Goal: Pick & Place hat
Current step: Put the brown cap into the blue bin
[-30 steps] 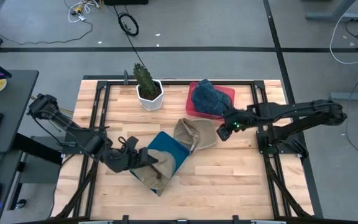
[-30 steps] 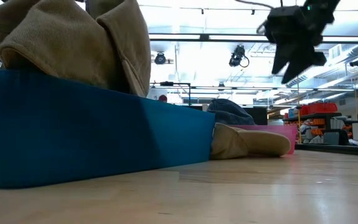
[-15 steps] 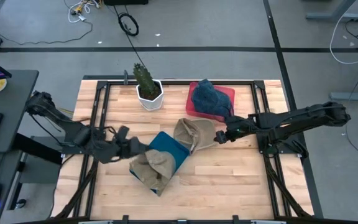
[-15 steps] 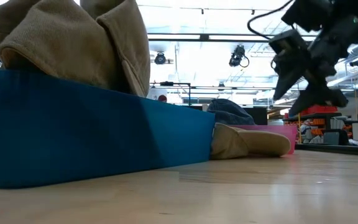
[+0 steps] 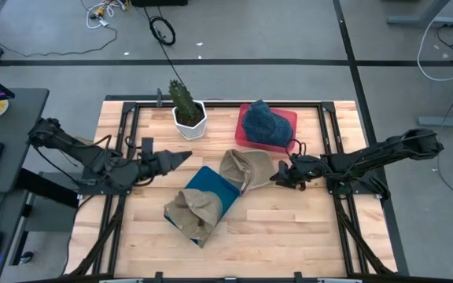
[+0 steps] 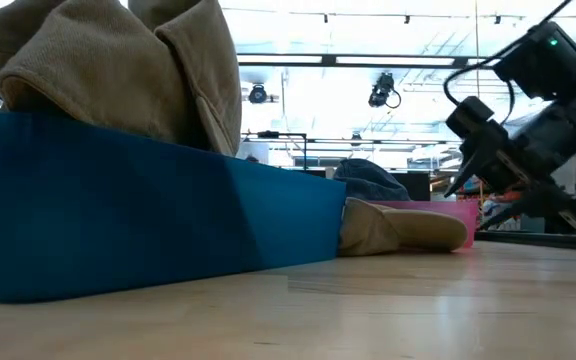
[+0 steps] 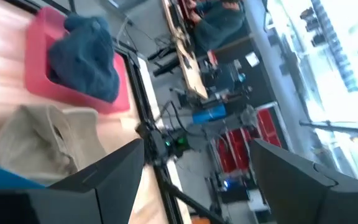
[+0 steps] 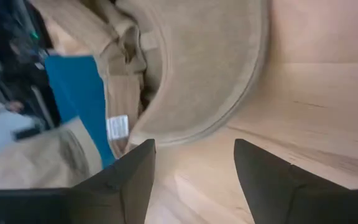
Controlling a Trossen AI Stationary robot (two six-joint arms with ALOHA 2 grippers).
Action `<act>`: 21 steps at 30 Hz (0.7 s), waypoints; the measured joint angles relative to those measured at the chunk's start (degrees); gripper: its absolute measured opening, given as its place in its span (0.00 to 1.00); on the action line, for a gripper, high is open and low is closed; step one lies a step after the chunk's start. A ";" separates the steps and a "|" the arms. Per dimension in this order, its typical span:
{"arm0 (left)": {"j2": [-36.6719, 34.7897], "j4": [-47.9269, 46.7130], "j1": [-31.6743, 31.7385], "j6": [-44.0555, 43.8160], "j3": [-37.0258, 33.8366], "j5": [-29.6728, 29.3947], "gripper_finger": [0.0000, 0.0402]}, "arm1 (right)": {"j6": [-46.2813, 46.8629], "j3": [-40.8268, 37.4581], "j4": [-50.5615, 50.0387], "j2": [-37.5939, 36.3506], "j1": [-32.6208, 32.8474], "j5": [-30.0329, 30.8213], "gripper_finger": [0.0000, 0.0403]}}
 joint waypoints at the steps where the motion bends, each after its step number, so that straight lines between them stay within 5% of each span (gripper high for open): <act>1: 0.07 -0.19 0.72 -0.07 -0.02 0.00 0.74 | 1.36 -0.71 0.95 0.00 0.00 0.19 0.55; 21: 0.42 -0.48 4.86 1.04 -0.02 0.16 0.74 | 9.41 -1.88 5.34 3.84 -0.02 5.86 0.55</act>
